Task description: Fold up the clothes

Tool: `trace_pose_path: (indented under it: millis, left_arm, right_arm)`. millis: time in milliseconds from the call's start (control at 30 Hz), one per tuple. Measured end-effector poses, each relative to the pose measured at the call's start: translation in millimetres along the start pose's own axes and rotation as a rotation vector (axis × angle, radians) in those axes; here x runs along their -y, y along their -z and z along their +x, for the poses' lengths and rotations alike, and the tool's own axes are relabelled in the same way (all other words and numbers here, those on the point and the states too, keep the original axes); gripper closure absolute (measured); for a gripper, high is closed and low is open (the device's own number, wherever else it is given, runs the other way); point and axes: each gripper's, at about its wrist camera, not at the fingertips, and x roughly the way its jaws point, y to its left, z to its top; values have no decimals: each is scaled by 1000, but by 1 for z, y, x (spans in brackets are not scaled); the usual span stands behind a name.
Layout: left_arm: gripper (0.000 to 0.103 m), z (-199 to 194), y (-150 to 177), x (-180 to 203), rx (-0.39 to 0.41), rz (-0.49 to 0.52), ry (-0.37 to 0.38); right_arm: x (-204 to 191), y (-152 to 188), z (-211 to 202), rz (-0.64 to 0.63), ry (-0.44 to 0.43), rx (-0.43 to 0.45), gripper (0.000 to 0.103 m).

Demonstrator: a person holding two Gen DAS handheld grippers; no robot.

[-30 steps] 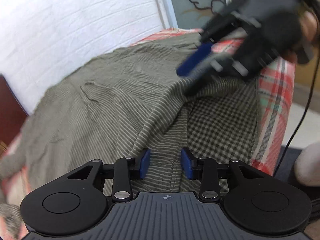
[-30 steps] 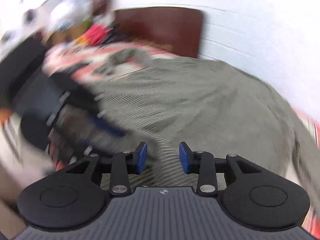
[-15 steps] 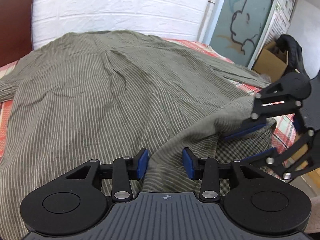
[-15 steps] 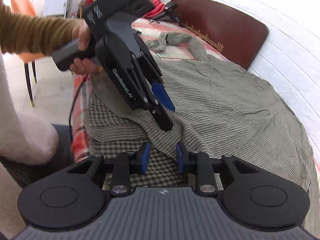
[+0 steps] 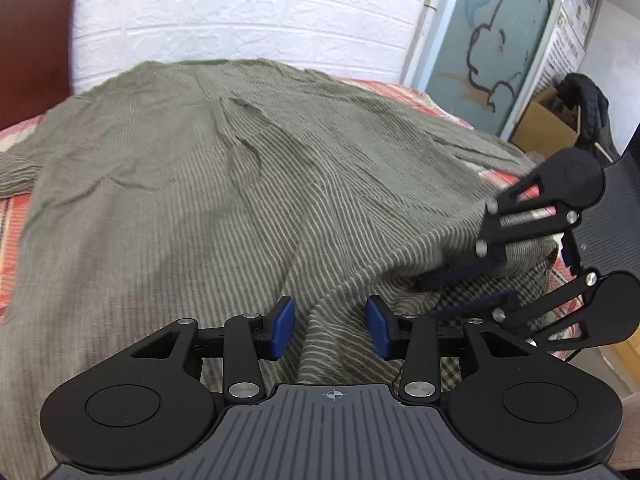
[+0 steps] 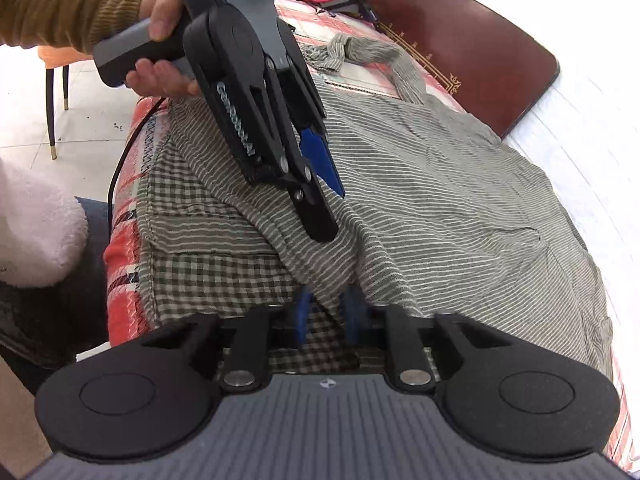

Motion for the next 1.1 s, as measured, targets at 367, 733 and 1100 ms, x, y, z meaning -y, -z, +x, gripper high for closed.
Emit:
trace_pose_path:
  millis: [367,733,1100]
  left_arm:
    - [42,-59,16,86,61,415,-132]
    - [103,-47,32,117,72,529,-302]
    - [103,-100,48,105,118,329,-264]
  right_arm:
    - [25,-3,-41,279,-96,59,98]
    - [24,-13,-93,373,-118,118,98]
    - [-21,32,-101,468,41,68,71]
